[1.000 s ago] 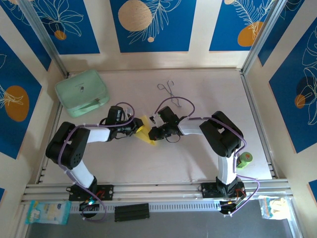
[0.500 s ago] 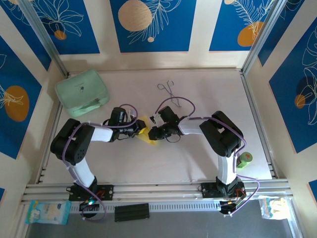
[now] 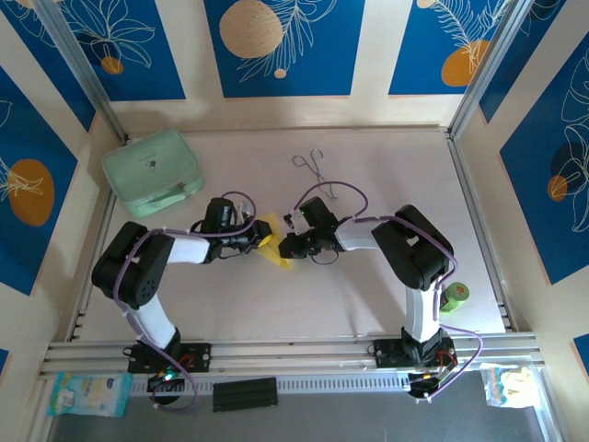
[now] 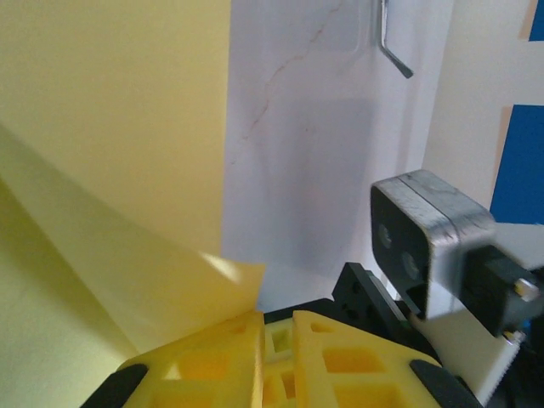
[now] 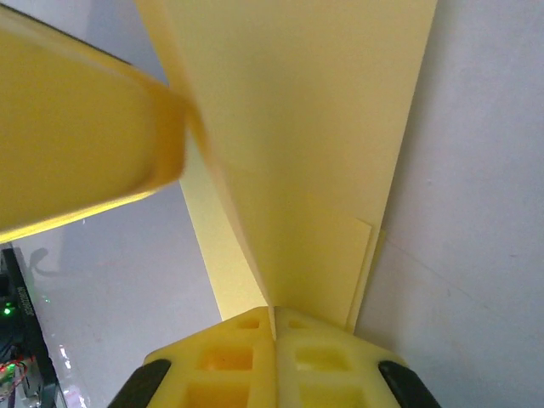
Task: Fold a paper plane with a square sheet of paper (pick it up from the middle)
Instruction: Fourth fold the wing at the center of the table.
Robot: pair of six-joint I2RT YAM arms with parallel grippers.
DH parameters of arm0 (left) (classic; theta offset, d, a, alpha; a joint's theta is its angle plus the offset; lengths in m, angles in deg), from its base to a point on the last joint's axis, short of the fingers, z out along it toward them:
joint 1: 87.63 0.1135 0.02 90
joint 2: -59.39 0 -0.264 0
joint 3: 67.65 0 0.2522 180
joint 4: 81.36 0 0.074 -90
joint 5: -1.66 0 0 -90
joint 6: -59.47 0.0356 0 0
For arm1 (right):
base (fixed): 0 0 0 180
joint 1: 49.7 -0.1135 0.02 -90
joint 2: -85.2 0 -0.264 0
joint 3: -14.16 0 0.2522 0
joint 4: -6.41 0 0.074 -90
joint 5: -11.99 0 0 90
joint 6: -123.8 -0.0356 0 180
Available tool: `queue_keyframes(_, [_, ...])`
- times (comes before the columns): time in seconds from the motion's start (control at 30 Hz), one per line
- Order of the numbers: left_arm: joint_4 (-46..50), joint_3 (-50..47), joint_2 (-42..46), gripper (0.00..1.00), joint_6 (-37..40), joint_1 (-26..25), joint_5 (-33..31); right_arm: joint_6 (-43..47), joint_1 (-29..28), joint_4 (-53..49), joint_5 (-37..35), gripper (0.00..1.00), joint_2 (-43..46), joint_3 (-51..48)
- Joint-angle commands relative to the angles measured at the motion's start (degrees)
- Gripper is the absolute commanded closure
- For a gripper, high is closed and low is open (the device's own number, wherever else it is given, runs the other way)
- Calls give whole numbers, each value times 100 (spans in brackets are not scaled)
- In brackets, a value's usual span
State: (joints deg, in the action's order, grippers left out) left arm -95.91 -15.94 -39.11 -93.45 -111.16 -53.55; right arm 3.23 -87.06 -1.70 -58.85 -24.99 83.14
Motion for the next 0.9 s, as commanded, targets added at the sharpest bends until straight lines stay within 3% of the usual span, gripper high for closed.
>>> queue_keyframes(0.0, [-11,-188,190,83,149,-38,-191,-173,88,76,166,94,-90,-178])
queue_keyframes(0.37, [101,101,-260,87,130,-99,-8,-214,133,138,255,93,-116,-214])
queue_keyframes(0.87, [317,390,-442,88,304,-152,157,-296,176,87,237,83,-134,-213])
